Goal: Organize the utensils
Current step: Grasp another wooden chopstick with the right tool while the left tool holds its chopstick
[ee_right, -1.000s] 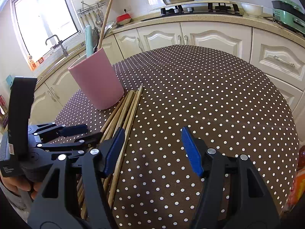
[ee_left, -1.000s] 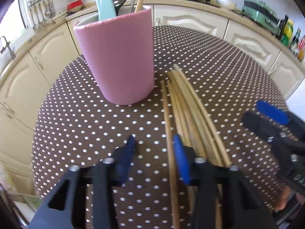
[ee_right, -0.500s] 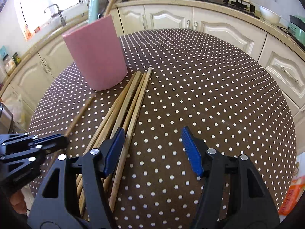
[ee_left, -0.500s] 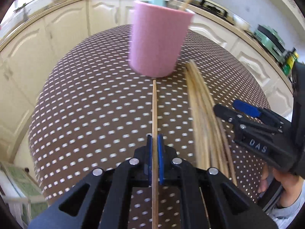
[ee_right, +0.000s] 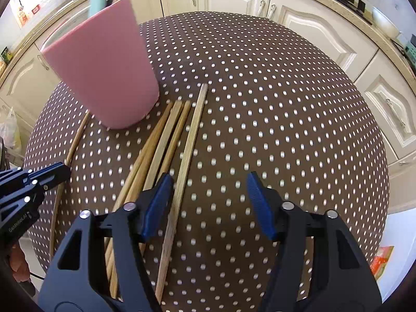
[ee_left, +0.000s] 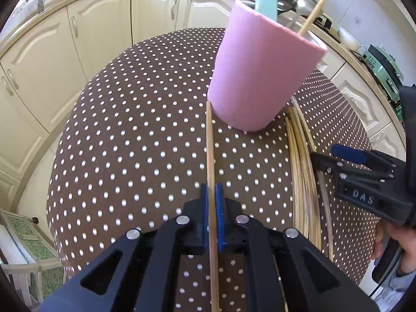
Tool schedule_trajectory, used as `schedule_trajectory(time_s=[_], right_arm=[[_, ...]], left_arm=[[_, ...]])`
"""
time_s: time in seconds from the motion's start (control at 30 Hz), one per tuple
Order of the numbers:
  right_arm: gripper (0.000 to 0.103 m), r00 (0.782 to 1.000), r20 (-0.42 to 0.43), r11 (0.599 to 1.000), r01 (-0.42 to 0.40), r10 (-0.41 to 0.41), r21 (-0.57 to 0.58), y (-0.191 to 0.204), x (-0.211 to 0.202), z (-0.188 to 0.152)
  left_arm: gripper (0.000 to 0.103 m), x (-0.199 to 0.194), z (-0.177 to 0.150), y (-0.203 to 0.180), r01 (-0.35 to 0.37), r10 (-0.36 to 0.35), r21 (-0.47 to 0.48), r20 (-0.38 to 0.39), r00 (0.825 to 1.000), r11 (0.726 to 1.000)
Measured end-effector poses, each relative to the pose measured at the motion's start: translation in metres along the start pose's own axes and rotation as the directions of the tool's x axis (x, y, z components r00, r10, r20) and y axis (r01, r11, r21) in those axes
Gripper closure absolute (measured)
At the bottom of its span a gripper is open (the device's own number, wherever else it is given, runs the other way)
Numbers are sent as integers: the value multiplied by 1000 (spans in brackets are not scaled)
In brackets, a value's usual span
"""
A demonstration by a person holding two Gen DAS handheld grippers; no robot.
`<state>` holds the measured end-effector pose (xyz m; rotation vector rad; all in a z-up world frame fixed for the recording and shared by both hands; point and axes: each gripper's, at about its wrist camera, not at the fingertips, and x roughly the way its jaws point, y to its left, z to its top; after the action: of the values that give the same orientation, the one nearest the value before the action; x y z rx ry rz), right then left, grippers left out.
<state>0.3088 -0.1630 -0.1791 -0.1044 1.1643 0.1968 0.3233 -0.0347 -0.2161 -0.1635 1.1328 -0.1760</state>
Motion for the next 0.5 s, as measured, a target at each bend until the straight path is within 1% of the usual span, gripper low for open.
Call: schedule_trajectory(time_s=[0.03, 0.07, 0.1, 0.13, 0.2, 0.23, 0.27, 0.33, 0.37, 0.43, 0.5], right_arm=[[83, 1000, -7, 1000, -15, 15, -5, 1, 0, 4], [87, 1000, -17, 1000, -23, 23, -8, 0, 0, 10], [89, 999, -24, 1000, -25, 25, -15, 0, 2, 12], [92, 999, -24, 999, -33, 33, -13, -1, 2, 14], [93, 998, -18, 998, -59, 59, 7, -5, 4, 16], [95, 997, -11, 997, -79, 79, 20, -9, 3, 15], [96, 994, 2, 994, -107, 107, 36, -14, 2, 13], [96, 988, 35, 986, -152, 150, 66, -26, -2, 8], [96, 983, 57, 981, -176, 172, 80, -31, -5, 5], [97, 969, 110, 967, -231, 219, 110, -44, -13, -3], [97, 956, 169, 956, -264, 242, 130, -55, -23, -12]], left_arm=[[97, 2, 2, 1, 3, -3, -1, -2, 1000, 1000], [97, 2, 5, 4, 8, -8, -2, -2, 1000, 1000], [97, 3, 7, 4, 13, -13, -4, -2, 1000, 1000], [97, 3, 8, 4, 19, -19, -7, 0, 1000, 1000], [97, 3, 8, 8, 32, -32, -18, 10, 999, 999], [98, -2, 5, 20, 42, -42, -18, 16, 999, 999], [97, -3, 4, 22, 54, -54, -22, 24, 998, 998], [98, -12, -5, 38, 81, -79, -42, 44, 996, 996], [98, -19, -8, 51, 93, -90, -51, 58, 994, 994], [98, -30, -18, 64, 104, -98, -66, 83, 992, 992], [98, -40, -25, 72, 131, -121, -84, 115, 986, 988]])
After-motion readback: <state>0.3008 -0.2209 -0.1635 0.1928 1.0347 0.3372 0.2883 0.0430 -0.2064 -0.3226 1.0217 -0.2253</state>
